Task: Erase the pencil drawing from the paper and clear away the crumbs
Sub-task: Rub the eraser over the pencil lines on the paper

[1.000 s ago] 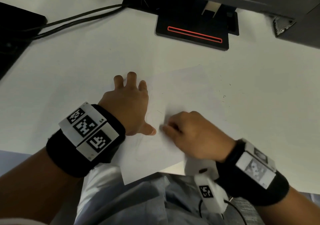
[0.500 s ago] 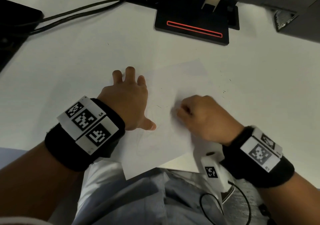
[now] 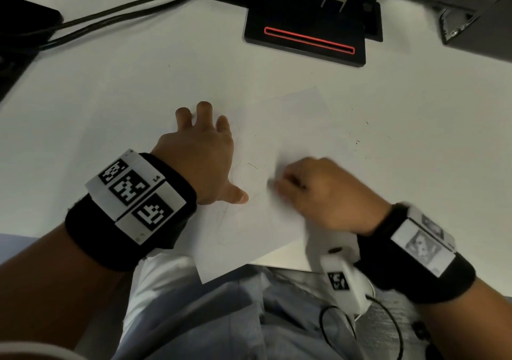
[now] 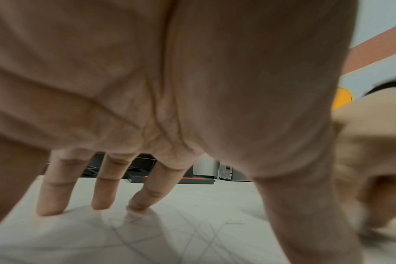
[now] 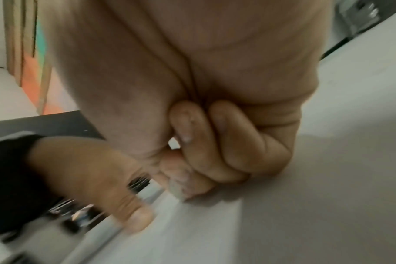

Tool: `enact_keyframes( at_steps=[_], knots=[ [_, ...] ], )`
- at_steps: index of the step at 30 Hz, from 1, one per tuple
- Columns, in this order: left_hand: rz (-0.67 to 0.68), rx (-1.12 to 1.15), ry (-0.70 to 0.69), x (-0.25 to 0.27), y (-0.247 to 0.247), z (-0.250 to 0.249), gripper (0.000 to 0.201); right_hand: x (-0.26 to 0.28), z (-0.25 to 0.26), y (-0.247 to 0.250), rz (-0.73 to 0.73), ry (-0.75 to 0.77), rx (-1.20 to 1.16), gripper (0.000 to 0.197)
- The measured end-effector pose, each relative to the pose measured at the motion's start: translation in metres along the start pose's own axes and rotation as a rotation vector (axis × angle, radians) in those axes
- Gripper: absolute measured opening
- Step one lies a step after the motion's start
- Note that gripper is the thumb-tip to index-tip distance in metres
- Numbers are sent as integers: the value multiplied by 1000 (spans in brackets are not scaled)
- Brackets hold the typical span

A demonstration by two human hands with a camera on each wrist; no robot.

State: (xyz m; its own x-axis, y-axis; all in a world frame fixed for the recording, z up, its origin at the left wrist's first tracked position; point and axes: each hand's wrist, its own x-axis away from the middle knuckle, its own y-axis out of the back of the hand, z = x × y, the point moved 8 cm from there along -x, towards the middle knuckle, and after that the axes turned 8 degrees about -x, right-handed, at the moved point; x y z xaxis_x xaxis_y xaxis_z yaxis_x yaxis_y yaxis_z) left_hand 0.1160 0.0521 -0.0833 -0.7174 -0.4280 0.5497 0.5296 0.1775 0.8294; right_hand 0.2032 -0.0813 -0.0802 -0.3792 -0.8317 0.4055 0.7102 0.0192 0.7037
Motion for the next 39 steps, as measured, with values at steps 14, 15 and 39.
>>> enact_keyframes(
  at_steps=[14, 15, 39],
  knots=[
    [3, 0, 1, -1, -1, 0, 127, 5, 9, -13, -24, 64, 0, 47],
    [3, 1, 3, -1, -1, 0, 129, 9, 14, -22, 31, 79, 3, 46],
    [33, -7, 21, -1, -1, -2, 125, 5, -7, 7, -101, -37, 9, 45]
  ],
)
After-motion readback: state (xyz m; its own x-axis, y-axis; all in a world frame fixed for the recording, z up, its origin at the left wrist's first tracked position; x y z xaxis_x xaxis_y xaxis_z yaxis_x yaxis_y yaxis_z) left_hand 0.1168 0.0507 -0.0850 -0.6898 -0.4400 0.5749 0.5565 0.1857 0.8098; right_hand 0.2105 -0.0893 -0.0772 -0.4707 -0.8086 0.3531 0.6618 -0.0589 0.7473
